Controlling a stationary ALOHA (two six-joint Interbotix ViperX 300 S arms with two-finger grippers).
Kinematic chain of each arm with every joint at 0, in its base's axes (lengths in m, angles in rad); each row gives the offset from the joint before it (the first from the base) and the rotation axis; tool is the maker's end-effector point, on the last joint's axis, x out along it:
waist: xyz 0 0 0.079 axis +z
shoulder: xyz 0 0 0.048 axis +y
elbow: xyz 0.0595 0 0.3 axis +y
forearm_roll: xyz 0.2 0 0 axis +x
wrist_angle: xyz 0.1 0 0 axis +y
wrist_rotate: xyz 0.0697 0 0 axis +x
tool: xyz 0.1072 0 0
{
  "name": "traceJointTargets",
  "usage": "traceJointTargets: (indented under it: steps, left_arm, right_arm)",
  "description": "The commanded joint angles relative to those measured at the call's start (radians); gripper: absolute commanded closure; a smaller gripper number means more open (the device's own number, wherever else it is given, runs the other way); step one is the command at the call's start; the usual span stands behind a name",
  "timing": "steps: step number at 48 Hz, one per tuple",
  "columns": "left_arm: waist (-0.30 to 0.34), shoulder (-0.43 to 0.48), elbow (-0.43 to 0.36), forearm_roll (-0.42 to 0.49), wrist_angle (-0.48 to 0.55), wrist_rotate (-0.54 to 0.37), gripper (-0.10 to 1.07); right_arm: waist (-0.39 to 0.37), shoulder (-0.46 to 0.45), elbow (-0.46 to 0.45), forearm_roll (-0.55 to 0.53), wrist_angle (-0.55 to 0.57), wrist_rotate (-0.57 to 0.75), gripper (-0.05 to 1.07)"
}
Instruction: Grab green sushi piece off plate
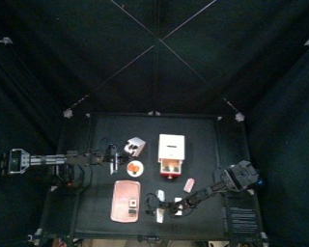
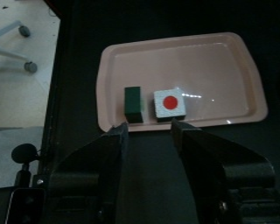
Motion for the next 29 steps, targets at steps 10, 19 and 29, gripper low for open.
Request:
traceJointTargets:
  steps: [10, 19, 29]
  left_arm:
    - [0.003, -0.003, -0.014, -0.002, -0.008, 0.002, 0.45]
    - [0.003, -0.003, -0.012, -0.002, -0.008, 0.002, 0.45]
    - [0.003, -0.003, -0.012, 0.000, -0.008, 0.003, 0.45]
  right_arm:
    - [-0.035, 0.084, -0.144, -0.028, -0.084, -0.002, 0.22]
    - [-0.055, 0.144, -0.201, -0.023, -0.103, -0.002, 0.22]
    - [-0.066, 0.175, -0.225, -0.014, -0.107, -0.002, 0.22]
